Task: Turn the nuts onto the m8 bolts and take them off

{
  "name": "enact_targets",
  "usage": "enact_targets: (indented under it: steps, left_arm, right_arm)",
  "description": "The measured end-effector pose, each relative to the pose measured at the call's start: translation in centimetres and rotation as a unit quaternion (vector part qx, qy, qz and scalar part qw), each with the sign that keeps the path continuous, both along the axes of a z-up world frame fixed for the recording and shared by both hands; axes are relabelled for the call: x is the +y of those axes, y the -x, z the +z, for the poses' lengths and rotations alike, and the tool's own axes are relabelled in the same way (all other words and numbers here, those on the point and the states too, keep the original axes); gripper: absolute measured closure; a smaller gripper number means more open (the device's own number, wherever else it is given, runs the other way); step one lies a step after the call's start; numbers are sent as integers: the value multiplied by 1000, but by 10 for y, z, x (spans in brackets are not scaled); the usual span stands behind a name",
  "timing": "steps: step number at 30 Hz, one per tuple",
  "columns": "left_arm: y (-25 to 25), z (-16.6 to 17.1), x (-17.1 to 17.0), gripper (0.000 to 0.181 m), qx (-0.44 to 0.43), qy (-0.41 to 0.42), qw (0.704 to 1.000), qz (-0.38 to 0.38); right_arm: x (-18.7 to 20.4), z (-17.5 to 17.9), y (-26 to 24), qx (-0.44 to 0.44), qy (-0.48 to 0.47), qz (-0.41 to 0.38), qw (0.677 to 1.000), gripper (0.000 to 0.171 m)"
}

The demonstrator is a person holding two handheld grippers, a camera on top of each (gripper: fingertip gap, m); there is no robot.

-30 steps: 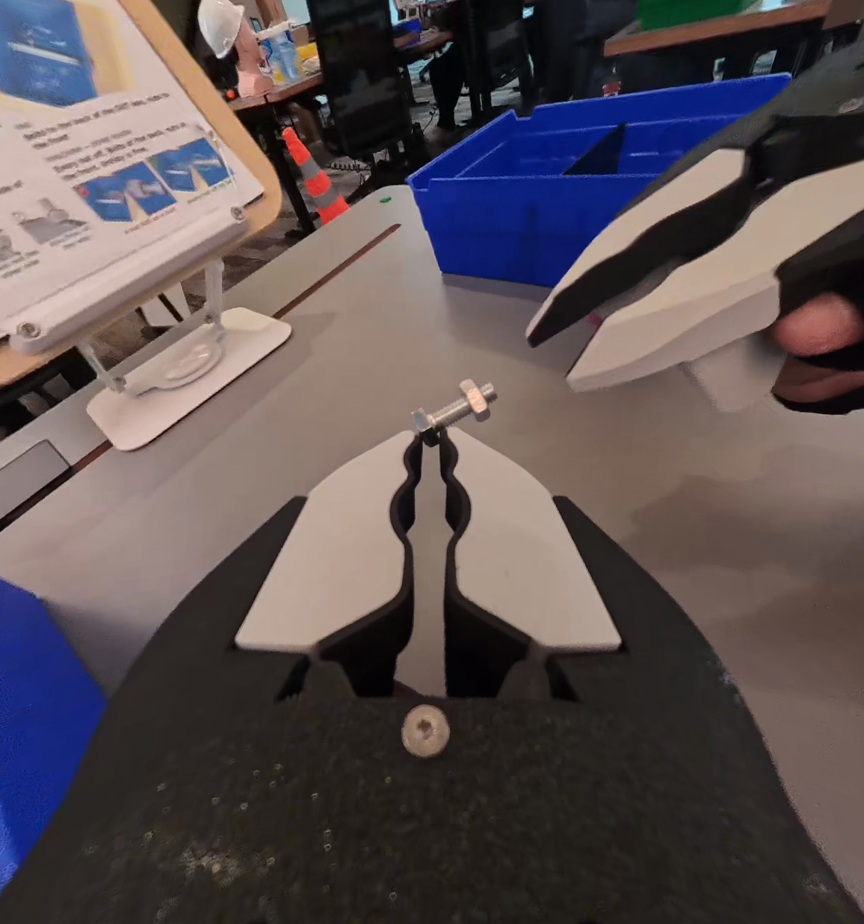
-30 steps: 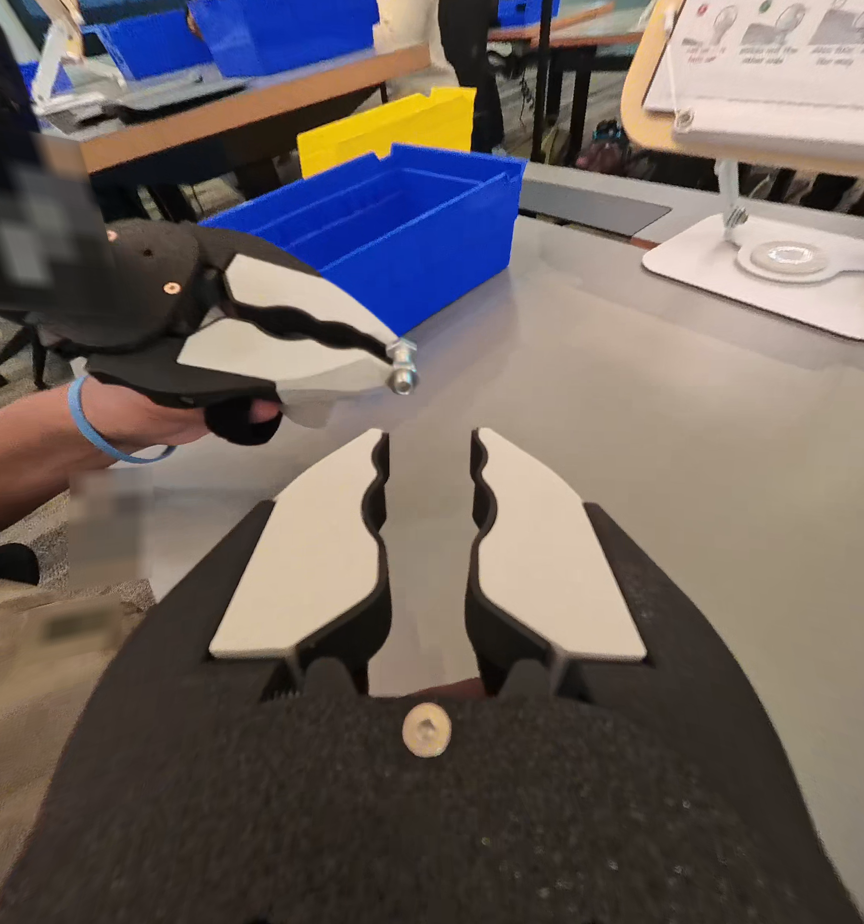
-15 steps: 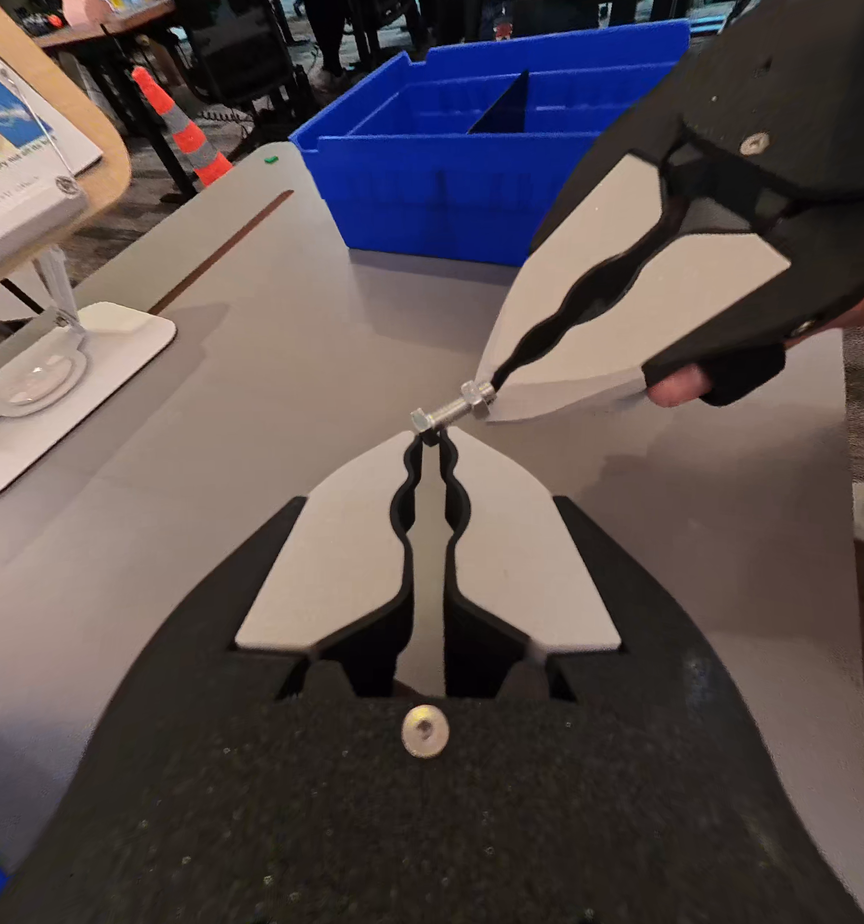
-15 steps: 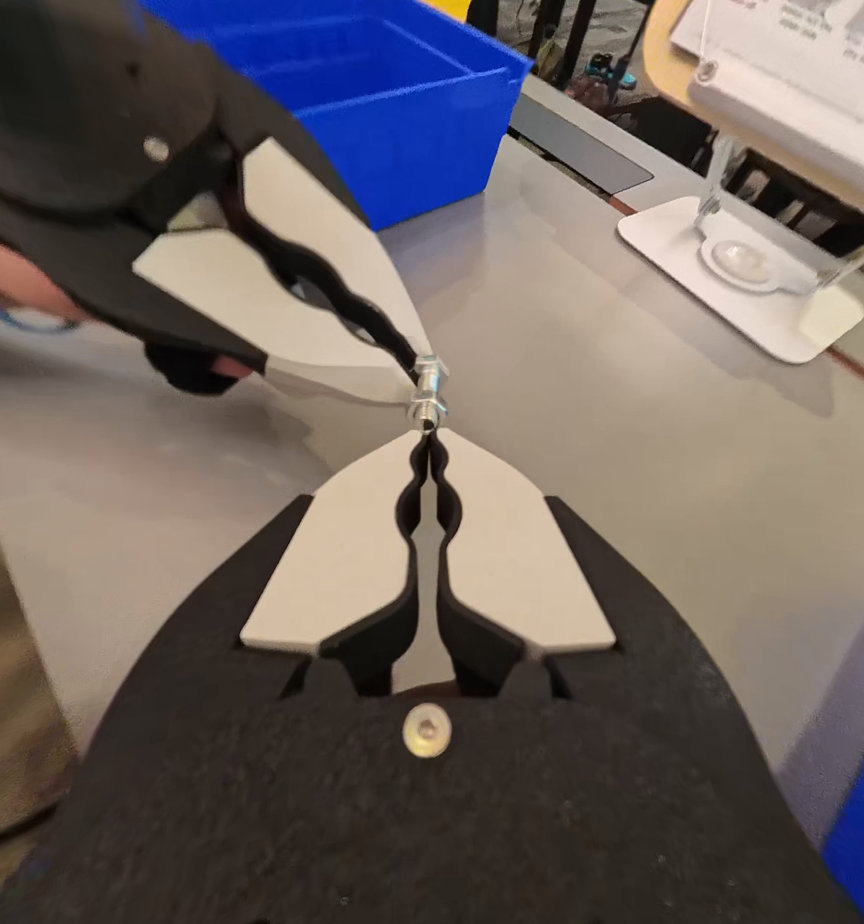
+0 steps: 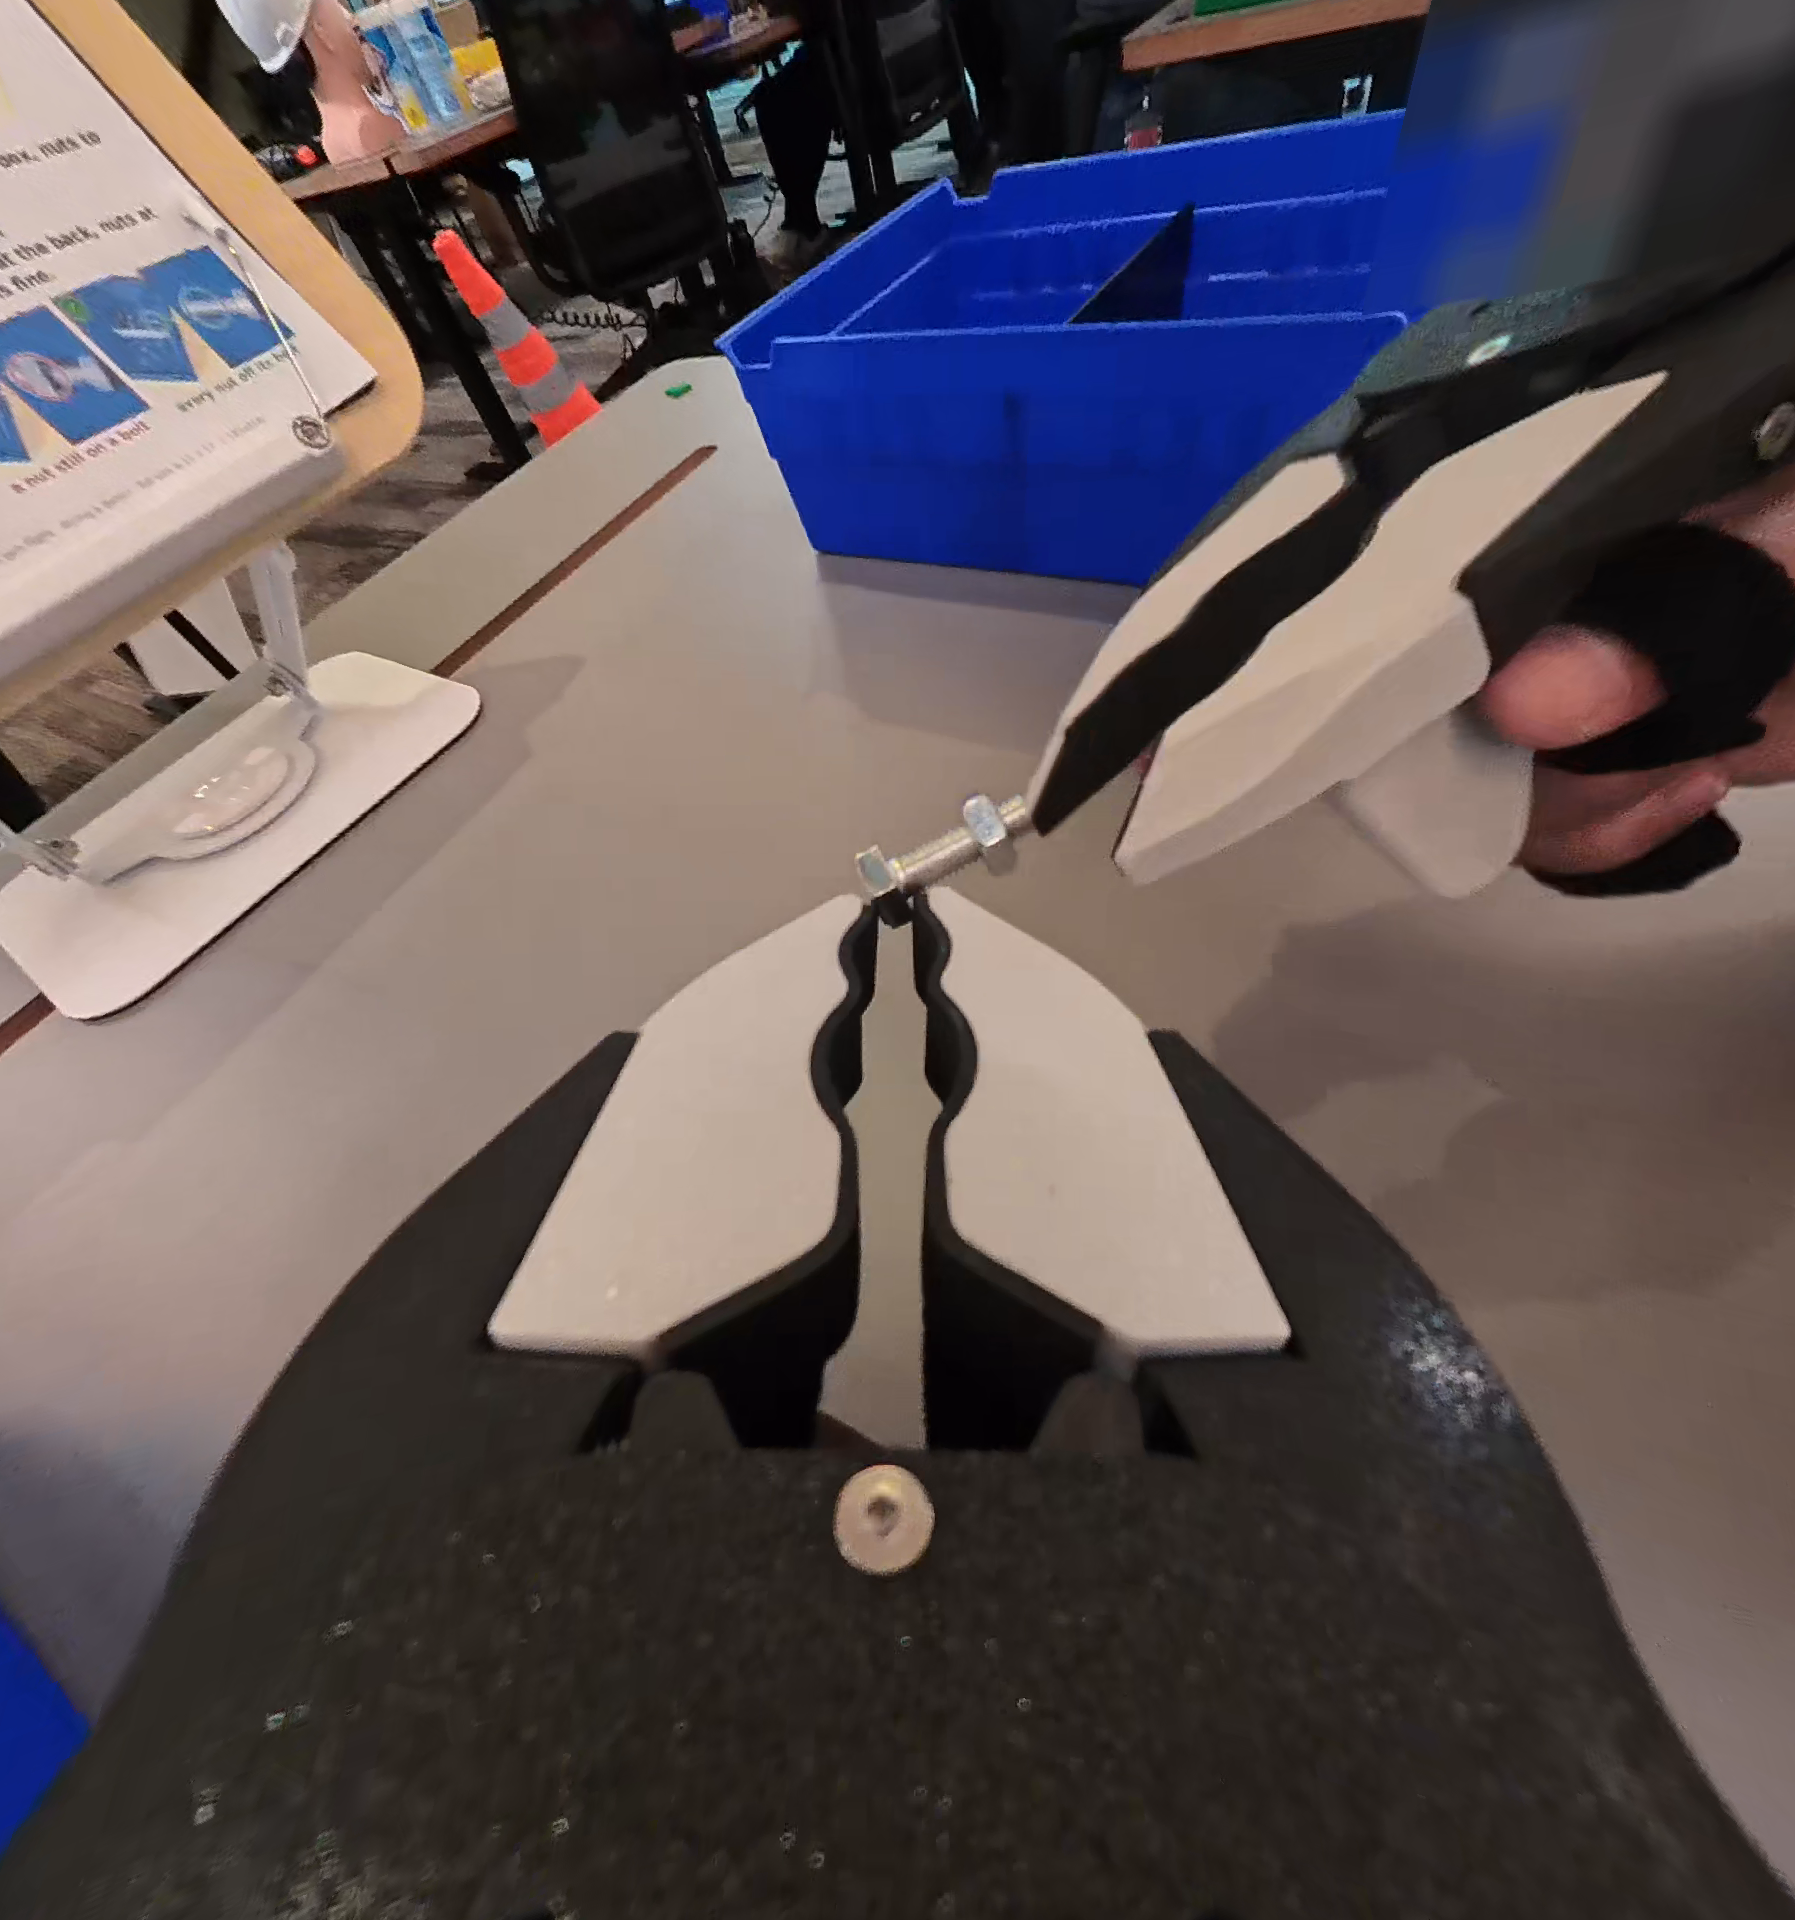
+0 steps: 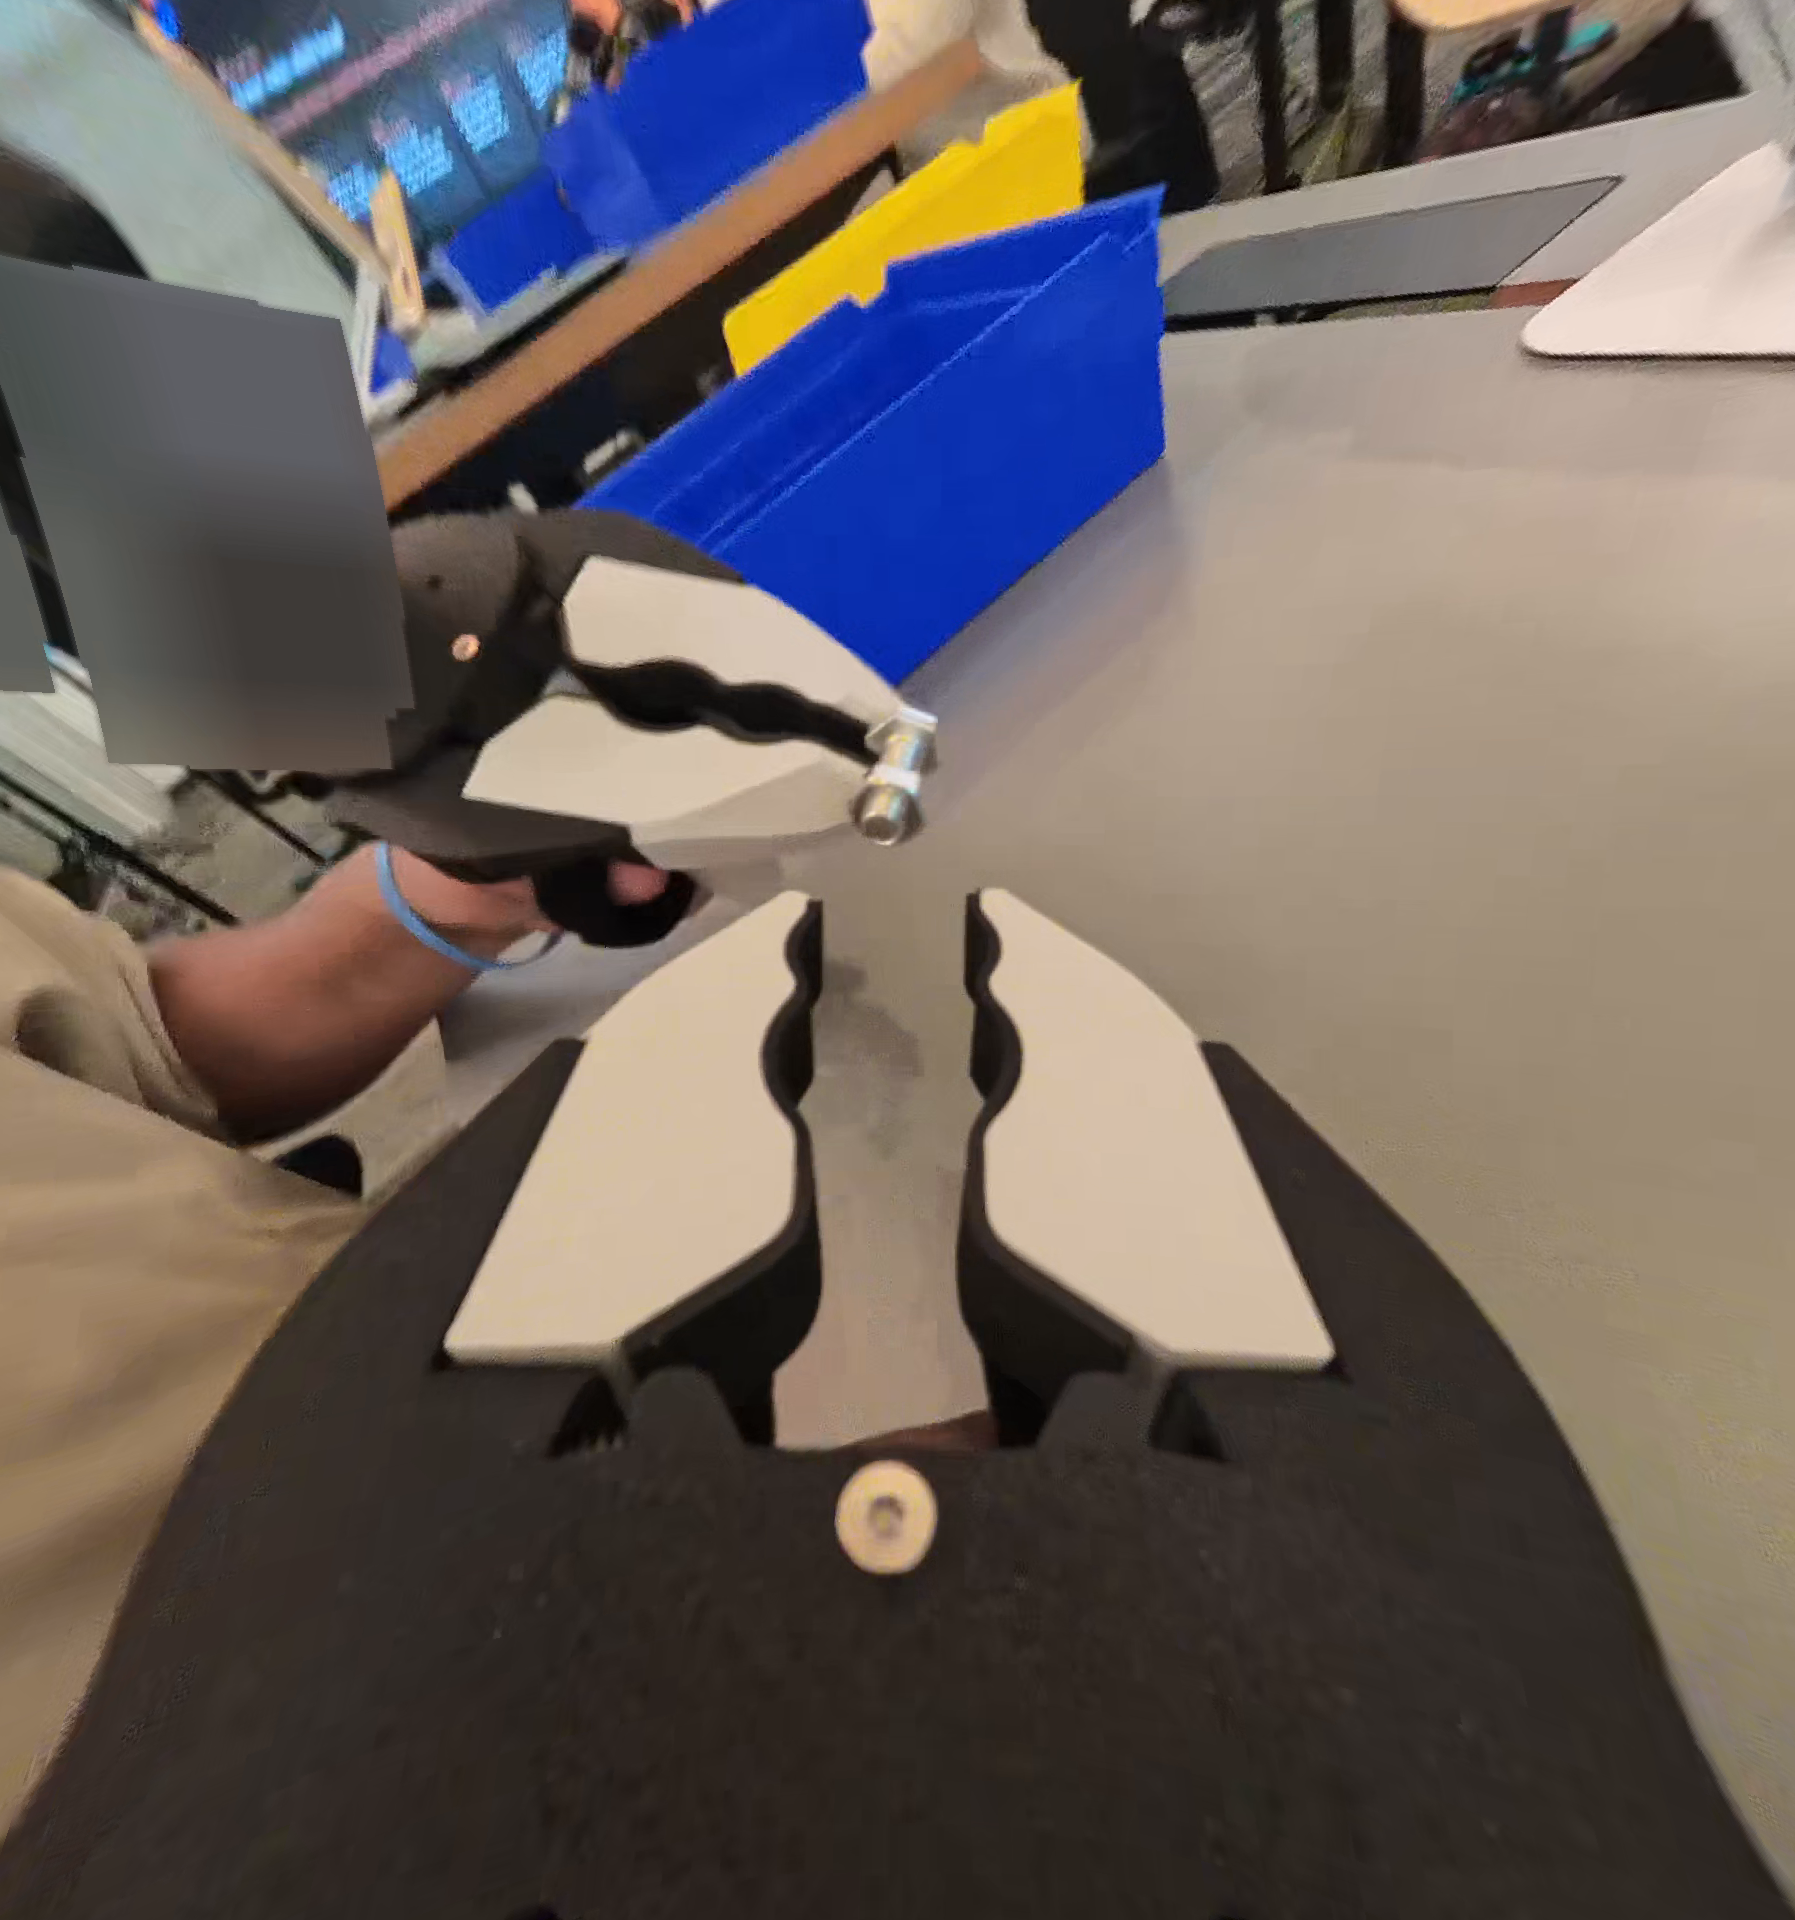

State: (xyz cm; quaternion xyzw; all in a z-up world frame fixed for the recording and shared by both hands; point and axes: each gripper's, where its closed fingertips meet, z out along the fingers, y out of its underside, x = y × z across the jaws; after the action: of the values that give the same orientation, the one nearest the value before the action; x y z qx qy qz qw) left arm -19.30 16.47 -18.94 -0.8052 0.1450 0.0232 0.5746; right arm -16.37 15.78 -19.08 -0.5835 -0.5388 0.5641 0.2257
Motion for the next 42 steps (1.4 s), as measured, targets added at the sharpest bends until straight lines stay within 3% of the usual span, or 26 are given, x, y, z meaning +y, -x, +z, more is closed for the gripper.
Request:
enact_targets:
  steps: [3,17,24,31,34,37,42]
  left_arm:
    - [-3,-2,-1,175,-7,0,1000,-6]
    - [-3,-9,-2,175,-3,8,1000,-7]
    - [-5,-5,-5,175,-18,2,1000,-16]
    - [-5,-5,-4,175,-20,4,1000,-18]
    - [-4,-10,-3,175,-9,10,1000,-14]
    - [-4,-9,-3,175,-13,8,1000,-13]
    - [-5,-2,-4,175,-30,-3,999,-18]
  right_arm:
    - [2,3,3,23,-33,-31,999,132]
    - [-25,32,8,78,-65,17,995,139]
    - [-9,4,7,22,-109,-7,994,133]
    - [-19,12,11,40,-126,8,991,125]
    - [-26,24,10,65,-113,24,991,133]
    - [-19,18,8,52,-141,7,989,131]
    - [-18,-3,4,17,-103,17,994,125]
